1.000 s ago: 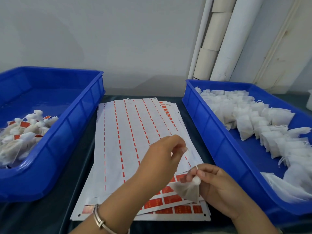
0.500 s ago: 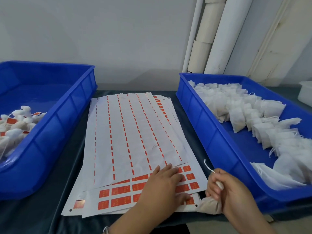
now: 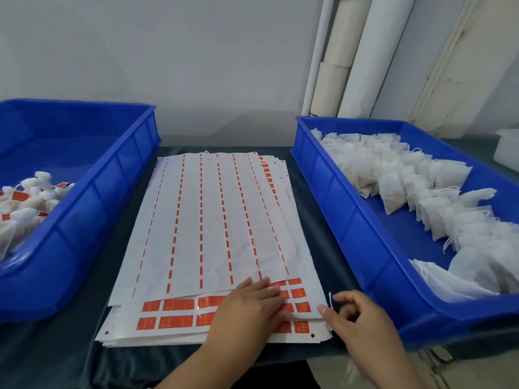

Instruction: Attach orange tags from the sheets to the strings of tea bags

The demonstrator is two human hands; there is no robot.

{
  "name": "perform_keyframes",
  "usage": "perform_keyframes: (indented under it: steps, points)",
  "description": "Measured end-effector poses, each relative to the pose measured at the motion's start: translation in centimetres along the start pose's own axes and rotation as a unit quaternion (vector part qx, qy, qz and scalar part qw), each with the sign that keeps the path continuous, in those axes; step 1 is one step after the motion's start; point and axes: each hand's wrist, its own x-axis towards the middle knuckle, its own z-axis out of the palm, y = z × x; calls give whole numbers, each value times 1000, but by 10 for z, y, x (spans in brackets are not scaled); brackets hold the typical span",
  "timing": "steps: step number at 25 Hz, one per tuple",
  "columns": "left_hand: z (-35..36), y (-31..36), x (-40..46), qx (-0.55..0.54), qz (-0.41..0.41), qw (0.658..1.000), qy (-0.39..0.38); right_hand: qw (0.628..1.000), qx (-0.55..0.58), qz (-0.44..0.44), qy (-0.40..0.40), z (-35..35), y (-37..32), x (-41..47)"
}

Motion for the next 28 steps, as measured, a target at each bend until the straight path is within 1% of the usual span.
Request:
perform_keyframes:
  steps: [2,5,8,10,12,14,15,17,20,23,28]
  points:
    - [-1,-1,-4,-31,-17,999,32,999,26,20,-32,-2,-4,4]
    - [-3,-1,-9,-65,-49,994,78,989,104,54,-92,-10,-11,6]
    - [-7,0,-10,-78,-60,988,115,985,128,34,-112,-16,-12,10]
    - [-7,2,-9,-97,-51,987,117,979,147,17,-144,-19,-15,14]
    - [-7,9,-6,-143,-52,983,106,960,190,16,-207,-19,-18,17]
    - [-9,18,-4,-176,-54,977,111,940,237,26,-244,-16,-19,21]
    - [-10,20,-2,-185,-53,974,122,934,258,30,-247,-13,-19,23]
    - [-11,22,0,-194,-58,970,137,932,280,31,-226,-8,-20,26]
    - [-14,22,0,-205,-71,966,140,949,253,9,-188,-3,-22,26]
    - [-17,24,3,-215,-77,962,153,965,194,-45,-173,-1,-28,20]
    - [-18,20,6,-232,-92,958,142,966,149,-145,-153,1,-36,16]
